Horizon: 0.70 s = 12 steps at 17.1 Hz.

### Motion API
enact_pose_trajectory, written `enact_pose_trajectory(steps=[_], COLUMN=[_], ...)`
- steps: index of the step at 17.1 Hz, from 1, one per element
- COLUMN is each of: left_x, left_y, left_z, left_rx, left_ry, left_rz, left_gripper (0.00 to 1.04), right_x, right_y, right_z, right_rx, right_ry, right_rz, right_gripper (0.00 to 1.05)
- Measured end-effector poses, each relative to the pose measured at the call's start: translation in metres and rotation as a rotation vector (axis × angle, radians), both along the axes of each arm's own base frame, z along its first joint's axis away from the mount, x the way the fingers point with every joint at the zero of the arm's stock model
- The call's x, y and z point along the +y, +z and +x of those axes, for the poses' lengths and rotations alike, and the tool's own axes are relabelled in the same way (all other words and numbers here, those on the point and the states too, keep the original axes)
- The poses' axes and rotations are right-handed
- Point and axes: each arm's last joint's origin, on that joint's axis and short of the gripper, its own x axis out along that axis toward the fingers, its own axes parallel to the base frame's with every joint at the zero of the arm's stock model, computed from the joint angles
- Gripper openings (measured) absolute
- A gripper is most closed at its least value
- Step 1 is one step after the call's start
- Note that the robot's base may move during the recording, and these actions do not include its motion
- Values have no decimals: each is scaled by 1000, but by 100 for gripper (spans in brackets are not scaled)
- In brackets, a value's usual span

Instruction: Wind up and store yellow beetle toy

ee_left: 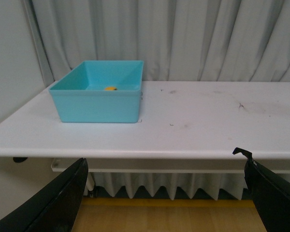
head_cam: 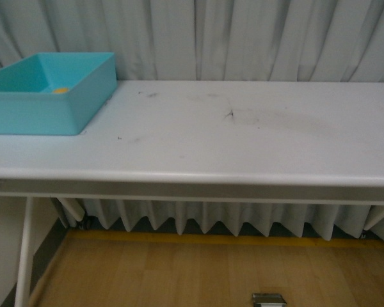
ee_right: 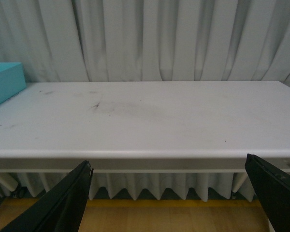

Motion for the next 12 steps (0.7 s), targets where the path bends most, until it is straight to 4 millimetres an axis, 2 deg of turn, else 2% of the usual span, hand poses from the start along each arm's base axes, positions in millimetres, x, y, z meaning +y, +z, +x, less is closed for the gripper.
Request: enact_pose_trajectory(steps=[12], left_x=[0], left_y=[0], left_z=[0], left_rx=[2], left_ry=[-1], left_rz=[0], left_gripper=[98], right_x=[0], right_y=[0], right_z=[0], right_rx=[0], right_ry=[0], right_rz=[0], right_gripper=[98])
